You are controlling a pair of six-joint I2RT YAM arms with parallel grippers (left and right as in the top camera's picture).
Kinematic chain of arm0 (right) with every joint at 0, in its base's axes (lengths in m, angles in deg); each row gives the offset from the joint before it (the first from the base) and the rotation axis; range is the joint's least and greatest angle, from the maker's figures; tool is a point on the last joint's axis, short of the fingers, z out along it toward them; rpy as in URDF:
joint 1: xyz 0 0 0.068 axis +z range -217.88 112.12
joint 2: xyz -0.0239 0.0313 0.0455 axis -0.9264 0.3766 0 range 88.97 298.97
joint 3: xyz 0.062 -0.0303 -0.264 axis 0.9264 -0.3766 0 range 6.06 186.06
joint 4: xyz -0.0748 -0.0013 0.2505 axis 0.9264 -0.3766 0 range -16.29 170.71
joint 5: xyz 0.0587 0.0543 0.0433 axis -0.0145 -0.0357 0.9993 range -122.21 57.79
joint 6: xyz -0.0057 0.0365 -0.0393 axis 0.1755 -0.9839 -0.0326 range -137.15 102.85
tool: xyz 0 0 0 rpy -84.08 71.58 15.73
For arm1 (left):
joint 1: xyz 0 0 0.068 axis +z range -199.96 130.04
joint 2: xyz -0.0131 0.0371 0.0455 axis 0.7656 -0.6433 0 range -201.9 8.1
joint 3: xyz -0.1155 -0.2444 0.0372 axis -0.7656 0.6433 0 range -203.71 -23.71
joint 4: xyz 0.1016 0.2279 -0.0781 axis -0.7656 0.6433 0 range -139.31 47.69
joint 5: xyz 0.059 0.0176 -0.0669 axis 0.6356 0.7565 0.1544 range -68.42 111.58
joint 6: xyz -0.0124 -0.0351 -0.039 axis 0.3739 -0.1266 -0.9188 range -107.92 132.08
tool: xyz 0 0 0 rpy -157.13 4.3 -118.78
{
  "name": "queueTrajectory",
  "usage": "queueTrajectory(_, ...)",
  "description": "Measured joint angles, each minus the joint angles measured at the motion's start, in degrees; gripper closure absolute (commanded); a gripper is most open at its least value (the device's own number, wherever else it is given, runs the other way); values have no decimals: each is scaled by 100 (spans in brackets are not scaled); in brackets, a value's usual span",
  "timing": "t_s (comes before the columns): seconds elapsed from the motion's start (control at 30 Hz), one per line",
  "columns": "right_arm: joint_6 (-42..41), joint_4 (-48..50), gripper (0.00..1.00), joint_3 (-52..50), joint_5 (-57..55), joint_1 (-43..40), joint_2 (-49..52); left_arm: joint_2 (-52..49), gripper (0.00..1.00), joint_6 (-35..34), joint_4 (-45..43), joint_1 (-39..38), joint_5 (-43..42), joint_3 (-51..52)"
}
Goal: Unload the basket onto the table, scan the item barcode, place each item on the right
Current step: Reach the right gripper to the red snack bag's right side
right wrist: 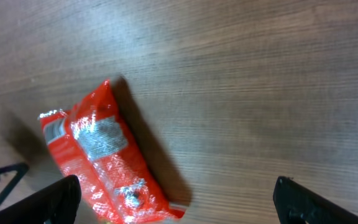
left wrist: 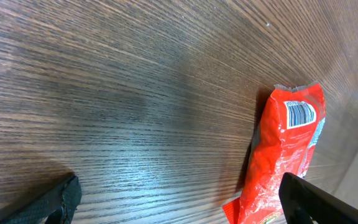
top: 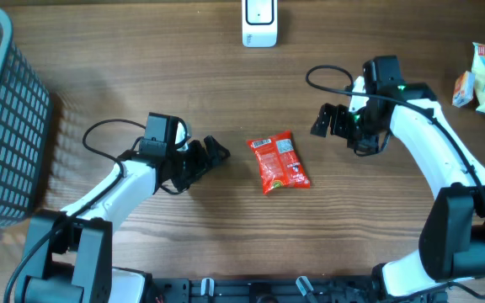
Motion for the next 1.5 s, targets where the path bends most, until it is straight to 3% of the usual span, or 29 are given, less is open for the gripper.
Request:
queueTrajectory(0.17, 116, 232, 0, -31, 160, -4, 2, 13, 0, 2, 107, 2, 90, -28)
queueTrajectory(0.3, 669, 439, 0, -162, 531, 129, 2, 28, 0, 2, 166, 2, 129, -35)
queueTrajectory(0.6, 1458, 1045, 0, -1093, 1523, 468, 17, 33, 0, 2, 184, 2, 146, -39)
queueTrajectory(0.93, 1342, 2024, 0, -1834, 2100, 468, 133, 33, 0, 2, 188, 2, 146, -39)
queueTrajectory(1.03, 1193, 2208, 5, -1832, 2385, 466, 256, 33, 0, 2, 190, 2, 142, -39)
queueTrajectory(1.13, 1084, 2260, 22, -1825, 2767, 468, 463, 33, 0, 2, 190, 2, 140, -39)
queueTrajectory(1.3, 804, 2433, 63, -1784, 3292, 468, 990, 33, 0, 2, 197, 2, 136, -39)
queueTrajectory(1.43, 636, 2494, 89, -1786, 3327, 468, 1167, 33, 0, 2, 210, 2, 136, -39)
queueTrajectory(1.47, 608, 2509, 96, -1786, 3329, 468, 1178, 35, 0, 2, 223, 2, 136, -42)
queueTrajectory(1.5, 588, 2529, 96, -1786, 3359, 468, 1180, 35, 0, 2, 234, 2, 136, -44)
